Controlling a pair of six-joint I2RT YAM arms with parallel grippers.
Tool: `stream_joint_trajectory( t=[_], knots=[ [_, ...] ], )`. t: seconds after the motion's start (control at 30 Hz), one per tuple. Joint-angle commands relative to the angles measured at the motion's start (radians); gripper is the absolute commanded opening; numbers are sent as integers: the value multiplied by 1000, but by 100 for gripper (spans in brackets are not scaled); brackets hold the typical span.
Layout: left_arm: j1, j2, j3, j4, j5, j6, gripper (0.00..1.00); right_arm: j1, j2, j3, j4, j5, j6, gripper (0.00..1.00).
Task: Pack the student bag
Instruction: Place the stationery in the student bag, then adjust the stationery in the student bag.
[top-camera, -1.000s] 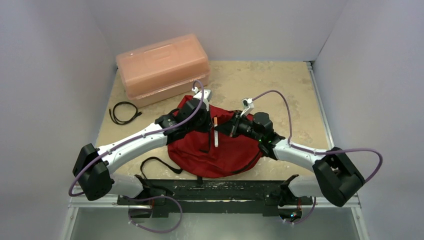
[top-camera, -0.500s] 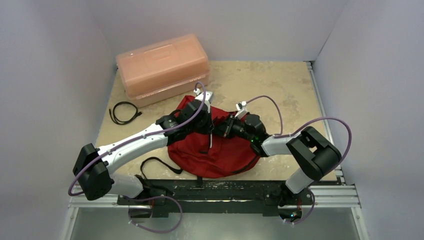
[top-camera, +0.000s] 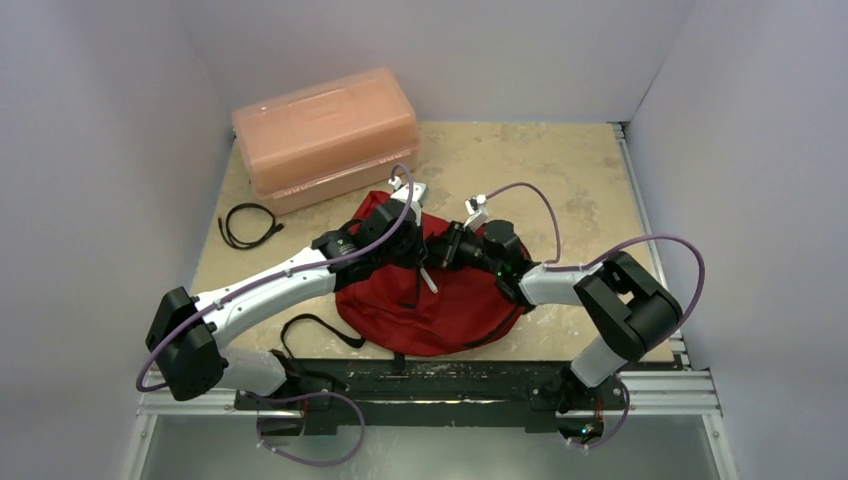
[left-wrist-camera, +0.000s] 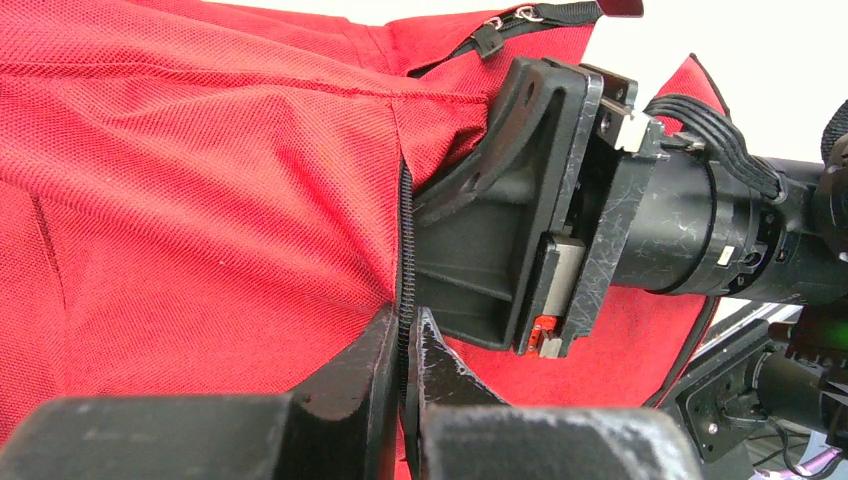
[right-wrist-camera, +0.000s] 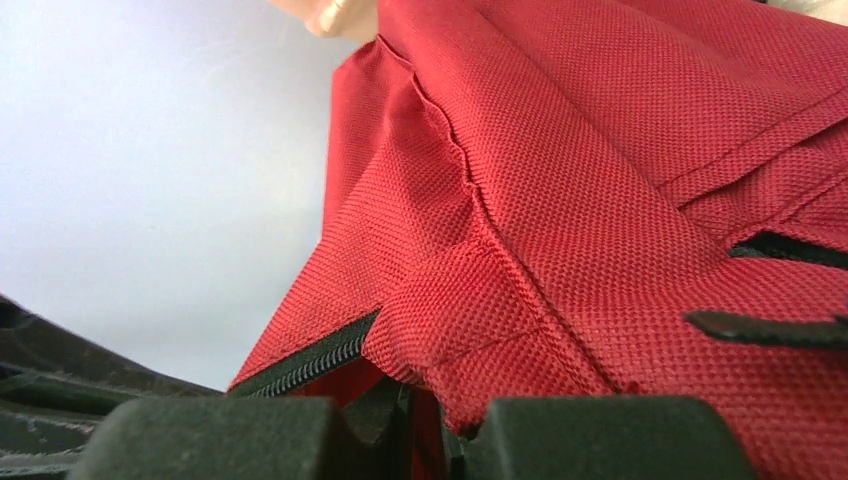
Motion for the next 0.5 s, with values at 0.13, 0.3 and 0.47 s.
stream_joint_trajectory(
  t=[0.13, 0.3, 0.47],
  knots=[
    [-11, -43, 36, 6, 20, 14, 0, 1, -192, 56, -404, 56, -278, 27],
    [-12, -34, 34, 17, 28, 16, 0, 4, -287, 21, -526, 64, -420, 43],
    [-12, -29, 37, 26, 37, 10, 0, 51, -273, -17, -494, 54, -491, 45]
  ],
)
